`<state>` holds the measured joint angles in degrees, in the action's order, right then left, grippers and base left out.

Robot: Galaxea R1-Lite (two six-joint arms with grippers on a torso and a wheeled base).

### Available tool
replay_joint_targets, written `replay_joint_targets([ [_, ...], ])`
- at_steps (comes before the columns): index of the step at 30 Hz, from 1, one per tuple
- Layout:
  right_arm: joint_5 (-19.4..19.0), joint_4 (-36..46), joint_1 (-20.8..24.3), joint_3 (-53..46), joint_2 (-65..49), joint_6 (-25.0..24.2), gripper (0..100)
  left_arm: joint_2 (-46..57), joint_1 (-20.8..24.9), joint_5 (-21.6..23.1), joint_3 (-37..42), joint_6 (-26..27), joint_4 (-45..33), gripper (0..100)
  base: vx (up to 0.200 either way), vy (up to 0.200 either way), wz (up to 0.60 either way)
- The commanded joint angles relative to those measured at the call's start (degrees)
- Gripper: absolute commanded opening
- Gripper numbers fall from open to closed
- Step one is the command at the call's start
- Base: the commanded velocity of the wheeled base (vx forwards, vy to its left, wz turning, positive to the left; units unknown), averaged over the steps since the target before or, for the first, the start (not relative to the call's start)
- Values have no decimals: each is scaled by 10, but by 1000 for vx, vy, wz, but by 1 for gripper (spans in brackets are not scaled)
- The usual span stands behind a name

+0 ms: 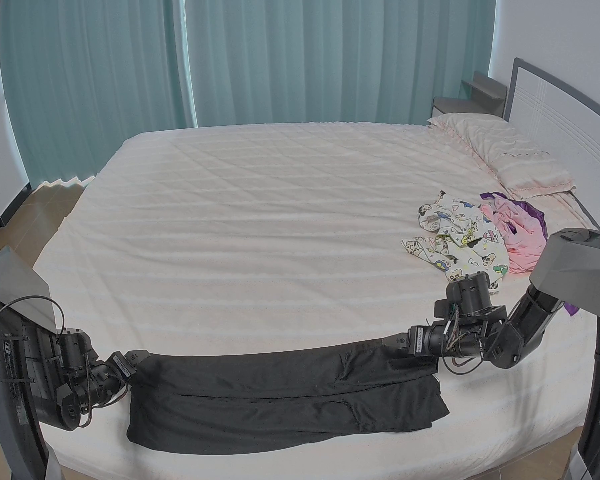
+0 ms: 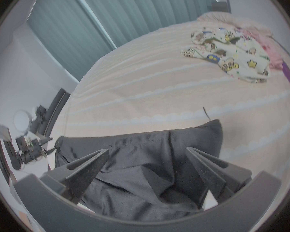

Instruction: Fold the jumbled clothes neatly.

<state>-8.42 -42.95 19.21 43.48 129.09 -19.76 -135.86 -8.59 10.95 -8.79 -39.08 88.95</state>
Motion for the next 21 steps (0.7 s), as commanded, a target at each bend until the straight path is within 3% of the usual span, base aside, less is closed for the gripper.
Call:
replay_joint_targets([
  [1,-11,50,-1,62,33,-46,100,-2,0,0,-1,0,10,100,0,0,0],
  [10,-12,61,-4,70,62,-82,100,-2,0,0,-1,0,10,100,0,0,0],
  [14,-11,60,-3,94,74,-130,100,-4,0,0,-2,0,10,100,0,0,0],
  [15,-11,60,-3,101,74,-143,0,-4,0,0,-4,0,10,100,0,0,0],
  [21,-11,60,-7,101,73,-166,0,-5,0,0,-5,0,10,100,0,0,0],
])
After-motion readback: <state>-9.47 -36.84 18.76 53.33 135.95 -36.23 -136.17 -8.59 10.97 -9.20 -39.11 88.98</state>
